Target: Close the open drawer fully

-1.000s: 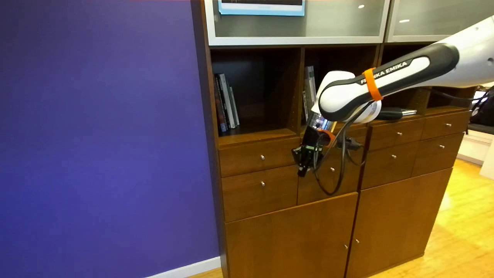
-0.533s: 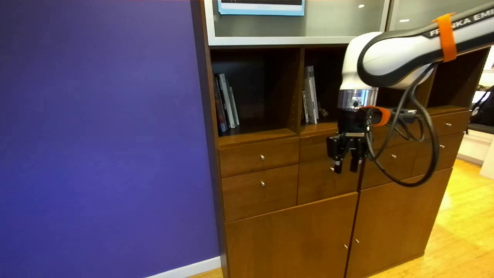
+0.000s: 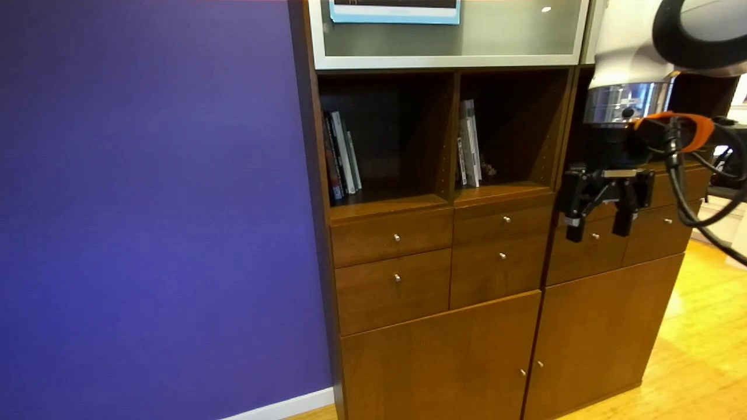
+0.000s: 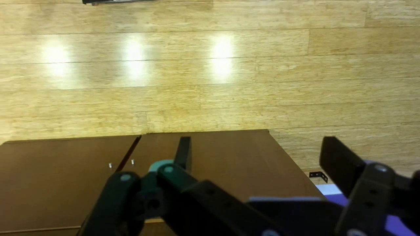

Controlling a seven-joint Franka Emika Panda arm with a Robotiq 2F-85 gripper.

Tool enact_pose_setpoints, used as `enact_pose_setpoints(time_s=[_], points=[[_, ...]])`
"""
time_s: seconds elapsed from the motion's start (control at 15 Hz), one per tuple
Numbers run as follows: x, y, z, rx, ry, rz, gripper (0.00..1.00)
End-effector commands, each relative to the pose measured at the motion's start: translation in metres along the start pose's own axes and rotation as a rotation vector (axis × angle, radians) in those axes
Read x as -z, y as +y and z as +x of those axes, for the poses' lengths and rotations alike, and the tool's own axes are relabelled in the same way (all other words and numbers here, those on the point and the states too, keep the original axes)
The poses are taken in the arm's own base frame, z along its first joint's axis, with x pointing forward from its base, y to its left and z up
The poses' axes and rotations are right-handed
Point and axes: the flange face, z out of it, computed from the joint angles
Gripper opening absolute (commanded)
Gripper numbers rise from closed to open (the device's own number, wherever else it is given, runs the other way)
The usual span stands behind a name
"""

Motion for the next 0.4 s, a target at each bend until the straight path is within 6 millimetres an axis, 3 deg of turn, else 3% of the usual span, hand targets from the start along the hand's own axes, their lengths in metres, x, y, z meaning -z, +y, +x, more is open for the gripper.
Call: enact_pose_setpoints(time_s=[0.0,0.13,0.33], points=[[0.005,0.003,-0.01,0.001,0.001,-0.009,1.0],[0.008,0.005,-0.021,0.003,0.012,-0.013,1.0],[0.004,0.007,-0.023,-0.001,0.006,-0.018,1.0]])
